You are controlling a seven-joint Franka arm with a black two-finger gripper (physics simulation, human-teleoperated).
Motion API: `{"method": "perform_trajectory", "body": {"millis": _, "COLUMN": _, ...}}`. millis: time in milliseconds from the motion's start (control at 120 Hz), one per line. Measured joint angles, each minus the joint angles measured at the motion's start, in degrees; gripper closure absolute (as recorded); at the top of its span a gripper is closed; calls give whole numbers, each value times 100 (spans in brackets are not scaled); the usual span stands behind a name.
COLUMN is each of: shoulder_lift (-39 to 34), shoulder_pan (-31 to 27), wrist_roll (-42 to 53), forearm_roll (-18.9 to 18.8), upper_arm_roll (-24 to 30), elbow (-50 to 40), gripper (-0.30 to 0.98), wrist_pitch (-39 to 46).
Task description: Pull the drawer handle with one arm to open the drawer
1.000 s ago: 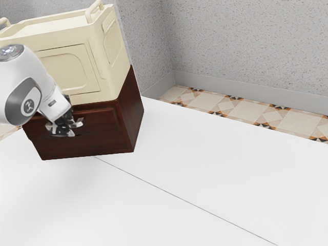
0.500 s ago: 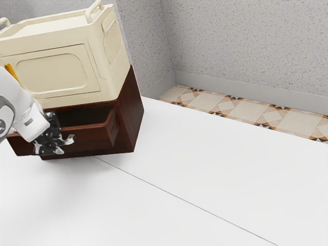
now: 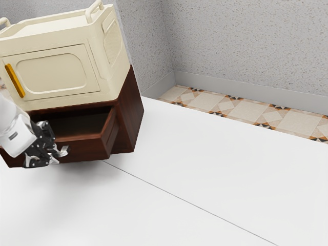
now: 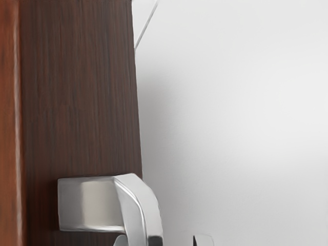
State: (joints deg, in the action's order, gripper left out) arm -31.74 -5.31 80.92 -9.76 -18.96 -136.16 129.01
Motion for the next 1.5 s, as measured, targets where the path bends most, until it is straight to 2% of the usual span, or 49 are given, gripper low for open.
{"method": "perform_trajectory", "body": {"millis": 225, "shoulder_lift": -375, "shoulder_pan": -129, "wrist_roll": 31, "forearm_roll": 2, "upper_arm_roll": 74, "elbow": -332, "gripper": 63, "wrist_pitch": -46}}
{"method": "perform_trajectory", "body": {"millis": 633, "shoulder_lift": -624, "shoulder_pan": -256, "wrist_roll": 65, "forearm_roll": -3, "upper_arm_roll": 172, "elbow": -526, "gripper": 63, "wrist_pitch": -107}}
{"method": "perform_trajectory", "body": {"millis": 917, "shoulder_lift": -636, "shoulder_pan": -268, "wrist_roll": 58, "forearm_roll": 50, "upper_arm_roll": 197, "elbow": -371, "gripper": 50, "wrist_pitch": -371}}
{"method": "perform_trajectory", "body": {"millis": 1033, "shoulder_lift": -630, "shoulder_pan": -271, "wrist_roll": 51, "forearm_roll": 230, "upper_arm_roll": 267, "elbow": 294, "gripper": 45, "wrist_pitch": -1027}}
{"method": "perform_trajectory", "body": {"millis": 1083, "shoulder_lift": -403, "shoulder_pan": -243, "wrist_roll": 48, "forearm_roll": 303, "upper_arm_roll": 362, "elbow": 861, "gripper": 43, "wrist_pitch": -1465}}
{"method": "perform_trajectory", "body": {"millis": 1192, "shoulder_lift": 906, "shoulder_pan": -207, "wrist_roll": 42, "forearm_roll": 417, "upper_arm_roll": 787, "elbow": 2762, "gripper": 39, "wrist_pitch": -2654}}
{"method": "perform_trajectory", "body": {"millis": 1342, "shoulder_lift": 2771, "shoulder_pan": -124, "wrist_roll": 36, "forearm_roll": 555, "upper_arm_roll": 1066, "elbow": 5098, "gripper": 29, "wrist_pitch": -4155}}
{"method": "perform_trajectory", "body": {"millis": 1408, "shoulder_lift": 3240, "shoulder_pan": 6, "wrist_roll": 0, "forearm_roll": 650, "upper_arm_roll": 1091, "elbow": 5665, "gripper": 21, "wrist_pitch": -4571}}
{"method": "perform_trajectory", "body": {"millis": 1500, "shoulder_lift": 3434, "shoulder_pan": 256, "wrist_roll": -209, "forearm_roll": 711, "upper_arm_roll": 1069, "elbow": 5904, "gripper": 14, "wrist_pitch": -4925}}
